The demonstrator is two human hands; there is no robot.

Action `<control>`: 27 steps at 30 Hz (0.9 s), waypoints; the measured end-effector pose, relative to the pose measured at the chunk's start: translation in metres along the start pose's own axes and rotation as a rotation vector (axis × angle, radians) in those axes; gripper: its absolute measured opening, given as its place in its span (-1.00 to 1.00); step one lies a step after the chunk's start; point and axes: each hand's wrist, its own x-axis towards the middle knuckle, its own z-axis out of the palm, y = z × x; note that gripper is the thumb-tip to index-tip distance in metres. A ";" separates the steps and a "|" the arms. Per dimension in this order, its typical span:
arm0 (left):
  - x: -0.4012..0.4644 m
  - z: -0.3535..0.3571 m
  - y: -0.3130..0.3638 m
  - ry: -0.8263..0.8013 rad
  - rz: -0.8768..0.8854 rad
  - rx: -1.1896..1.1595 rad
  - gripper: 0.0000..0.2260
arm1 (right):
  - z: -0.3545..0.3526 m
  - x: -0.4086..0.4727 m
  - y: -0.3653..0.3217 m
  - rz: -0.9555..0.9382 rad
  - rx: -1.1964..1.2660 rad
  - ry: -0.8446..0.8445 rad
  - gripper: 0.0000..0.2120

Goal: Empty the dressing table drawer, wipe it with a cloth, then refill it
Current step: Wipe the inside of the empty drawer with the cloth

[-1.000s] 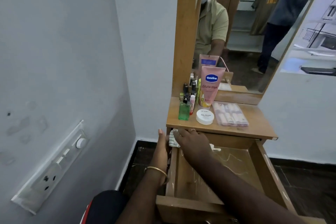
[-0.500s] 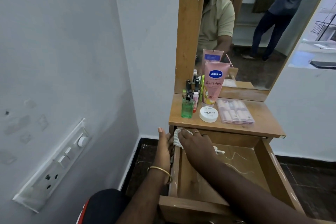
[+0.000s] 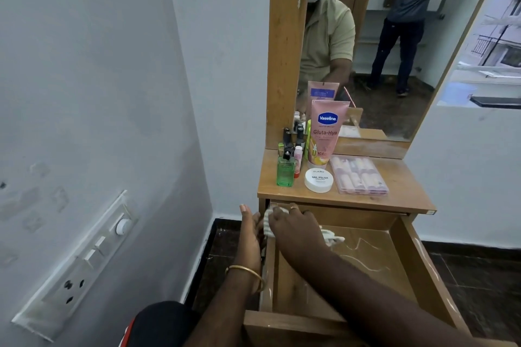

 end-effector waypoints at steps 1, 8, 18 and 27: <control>-0.002 0.000 0.000 0.011 -0.003 -0.021 -0.22 | 0.000 0.007 0.000 0.019 -0.001 0.014 -0.54; 0.005 -0.004 -0.002 -0.018 -0.026 -0.003 -0.29 | 0.007 -0.012 -0.011 -0.043 0.015 -0.018 -0.47; 0.001 -0.010 -0.004 -0.011 -0.085 -0.158 -0.32 | -0.002 -0.028 -0.004 -0.175 -0.020 0.015 -0.51; -0.003 -0.018 -0.007 -0.025 -0.052 -0.086 -0.02 | -0.005 -0.072 0.002 -0.514 0.172 -0.135 -0.62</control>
